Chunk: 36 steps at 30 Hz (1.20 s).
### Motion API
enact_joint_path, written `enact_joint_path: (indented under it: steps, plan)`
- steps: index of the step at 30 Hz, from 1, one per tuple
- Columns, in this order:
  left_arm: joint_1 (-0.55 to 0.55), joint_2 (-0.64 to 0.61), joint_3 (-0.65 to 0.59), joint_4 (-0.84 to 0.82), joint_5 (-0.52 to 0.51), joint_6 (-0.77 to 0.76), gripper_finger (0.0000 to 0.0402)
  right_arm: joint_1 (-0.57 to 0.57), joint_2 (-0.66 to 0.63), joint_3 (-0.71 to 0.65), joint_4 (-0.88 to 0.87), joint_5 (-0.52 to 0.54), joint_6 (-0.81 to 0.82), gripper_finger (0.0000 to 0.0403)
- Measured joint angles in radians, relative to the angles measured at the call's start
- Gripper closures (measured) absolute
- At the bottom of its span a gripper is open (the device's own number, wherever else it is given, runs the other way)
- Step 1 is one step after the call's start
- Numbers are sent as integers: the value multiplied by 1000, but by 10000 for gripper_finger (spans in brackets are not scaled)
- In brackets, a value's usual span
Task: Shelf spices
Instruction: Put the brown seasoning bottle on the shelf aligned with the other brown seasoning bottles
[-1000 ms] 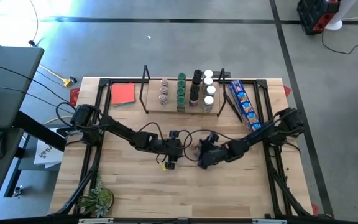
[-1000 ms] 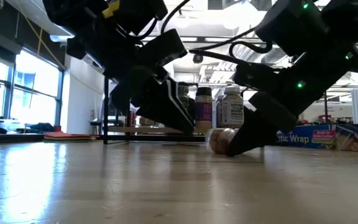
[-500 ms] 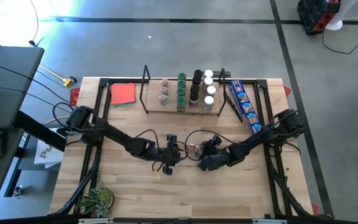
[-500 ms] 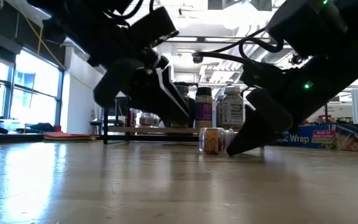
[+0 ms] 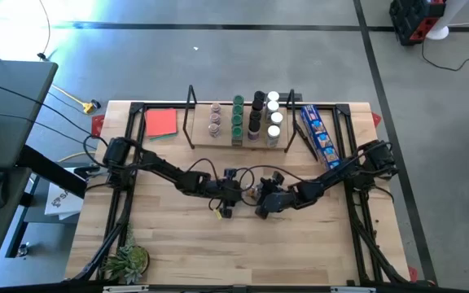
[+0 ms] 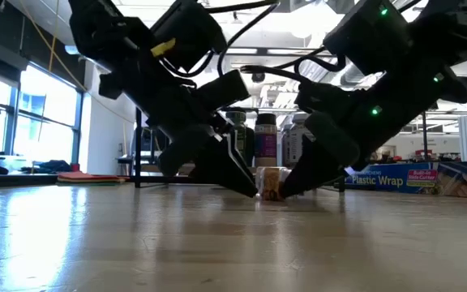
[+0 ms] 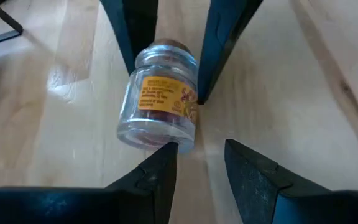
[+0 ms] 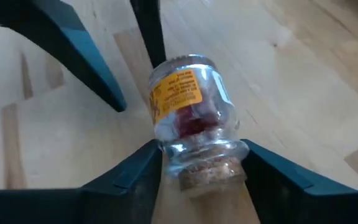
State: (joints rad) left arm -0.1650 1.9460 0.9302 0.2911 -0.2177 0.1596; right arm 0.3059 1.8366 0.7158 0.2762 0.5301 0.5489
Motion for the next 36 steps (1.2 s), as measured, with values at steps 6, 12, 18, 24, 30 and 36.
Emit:
enact_joint_path:
  steps: [6,12,18,24,30,36]
  plan:
    - [-21,-10,0,-37,-81,8,271,-1,-15,27,-57,-60,84,267]
    - [-119,-149,0,-389,-348,-13,271,-62,-40,400,-697,-267,136,277]
    - [-230,-315,0,-813,-584,-262,271,-160,129,910,-1358,-412,172,277]
    - [-319,-406,0,-1019,-592,-508,271,-175,397,1312,-1728,-428,99,278]
    - [-417,-438,0,-1184,-647,-691,271,-175,592,1566,-1847,-438,-4,272]
    - [-495,-462,0,-1354,-657,-876,271,-177,659,1640,-1840,-462,-34,263]
